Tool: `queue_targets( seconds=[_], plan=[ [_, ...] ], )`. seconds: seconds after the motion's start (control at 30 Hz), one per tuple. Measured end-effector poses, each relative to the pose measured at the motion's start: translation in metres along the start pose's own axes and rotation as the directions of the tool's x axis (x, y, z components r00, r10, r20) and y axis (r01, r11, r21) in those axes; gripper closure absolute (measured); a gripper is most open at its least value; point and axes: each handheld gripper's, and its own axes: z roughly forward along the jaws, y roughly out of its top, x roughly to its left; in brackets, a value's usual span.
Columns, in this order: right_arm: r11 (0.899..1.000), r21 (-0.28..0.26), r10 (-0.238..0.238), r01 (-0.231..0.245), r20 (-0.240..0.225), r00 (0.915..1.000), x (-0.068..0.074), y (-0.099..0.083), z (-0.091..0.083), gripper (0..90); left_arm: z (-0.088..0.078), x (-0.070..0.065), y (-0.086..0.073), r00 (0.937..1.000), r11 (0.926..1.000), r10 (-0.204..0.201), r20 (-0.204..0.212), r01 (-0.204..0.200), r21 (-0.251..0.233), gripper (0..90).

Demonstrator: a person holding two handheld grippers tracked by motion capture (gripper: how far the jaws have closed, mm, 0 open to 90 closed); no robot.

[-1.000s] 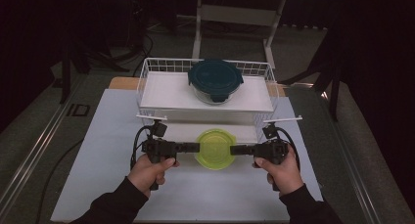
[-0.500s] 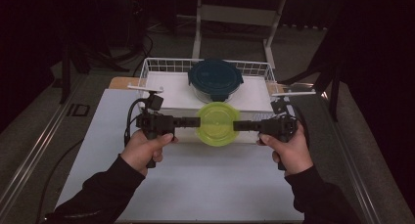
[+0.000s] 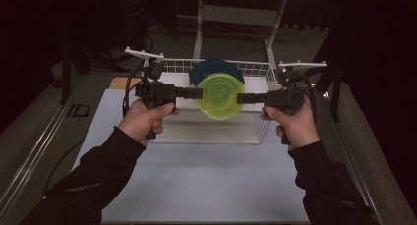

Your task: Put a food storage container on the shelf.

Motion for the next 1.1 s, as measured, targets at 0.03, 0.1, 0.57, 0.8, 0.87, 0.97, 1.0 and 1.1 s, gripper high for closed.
queue_targets(
  seconds=[0.03,0.1,0.57,0.8,0.87,0.97,1.0,1.1],
  plan=[
    [1.000,0.000,-0.003,0.003,0.009,1.0000,0.000,0.004,0.000,81.7,0.001,0.001,0.004,1.0000,1.0000,-0.007,0.002,0.007,-0.002,82.3],
    [1.000,-0.006,-0.001,0.001,0.018,0.9998,-0.001,0.010,0.000,81.7,0.003,0.002,0.012,1.0000,1.0000,0.006,-0.006,-0.006,-0.001,82.3],
    [0.999,-0.027,0.046,-0.044,0.077,0.9960,-0.015,0.048,0.010,81.6,0.017,0.026,0.052,0.9990,0.9995,-0.031,-0.031,0.031,-0.006,82.0],
    [0.998,-0.028,0.061,-0.059,0.091,0.9940,-0.021,0.061,0.015,81.6,0.020,0.034,0.062,0.9977,0.9983,-0.057,-0.038,0.057,-0.015,81.7],
    [0.997,-0.015,0.076,-0.075,0.076,0.9942,-0.023,0.064,0.016,81.5,0.021,0.036,0.065,0.9977,0.9982,-0.059,-0.034,0.059,-0.010,81.5],
    [0.997,-0.009,0.080,-0.079,0.077,0.9938,-0.026,0.069,0.019,81.3,0.022,0.037,0.067,0.9960,0.9975,-0.066,-0.060,0.064,-0.029,80.9],
    [0.997,-0.010,0.081,-0.081,0.082,0.9933,-0.026,0.071,0.020,81.2,0.022,0.038,0.068,0.9949,0.9969,-0.072,-0.071,0.070,-0.037,80.3],
    [0.993,-0.013,0.114,-0.114,0.068,0.9911,-0.030,0.075,0.022,81.1,0.024,0.041,0.071,0.9925,0.9938,-0.102,-0.067,0.099,-0.052,79.7]
  ],
)
